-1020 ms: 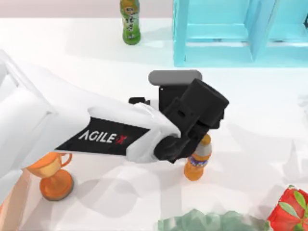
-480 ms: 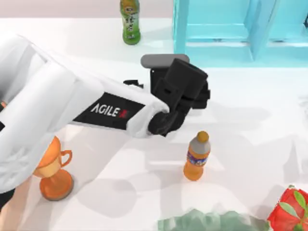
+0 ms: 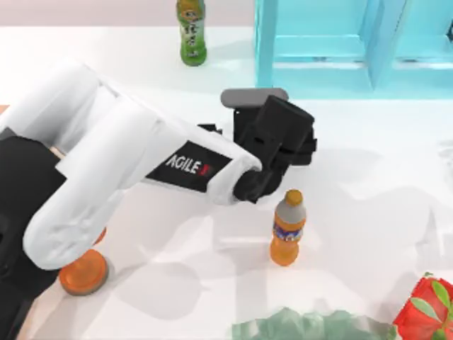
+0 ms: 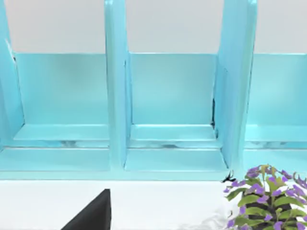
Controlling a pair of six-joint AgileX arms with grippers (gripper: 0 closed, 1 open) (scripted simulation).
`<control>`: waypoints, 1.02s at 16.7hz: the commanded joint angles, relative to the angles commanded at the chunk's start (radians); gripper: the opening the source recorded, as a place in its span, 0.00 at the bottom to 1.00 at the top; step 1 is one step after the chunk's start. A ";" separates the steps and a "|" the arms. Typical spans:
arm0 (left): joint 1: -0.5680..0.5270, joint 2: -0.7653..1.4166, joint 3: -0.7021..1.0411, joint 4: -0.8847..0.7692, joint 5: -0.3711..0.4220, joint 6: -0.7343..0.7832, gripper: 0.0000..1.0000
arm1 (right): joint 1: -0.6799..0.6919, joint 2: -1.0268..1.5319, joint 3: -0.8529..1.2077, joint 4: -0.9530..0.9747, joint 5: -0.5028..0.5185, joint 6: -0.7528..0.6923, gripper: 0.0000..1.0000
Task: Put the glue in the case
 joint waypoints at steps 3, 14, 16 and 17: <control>0.000 0.000 0.000 0.000 0.000 0.000 0.85 | 0.000 0.000 0.000 0.000 0.000 0.000 1.00; 0.000 0.000 0.000 0.000 0.000 0.000 0.02 | 0.000 0.000 0.000 0.000 0.000 0.000 1.00; 0.000 0.000 0.000 0.000 0.000 0.000 0.00 | 0.000 0.000 0.000 0.000 0.000 0.000 1.00; 0.000 0.000 0.000 0.000 0.000 0.000 0.00 | 0.000 0.000 0.000 0.000 0.000 0.000 1.00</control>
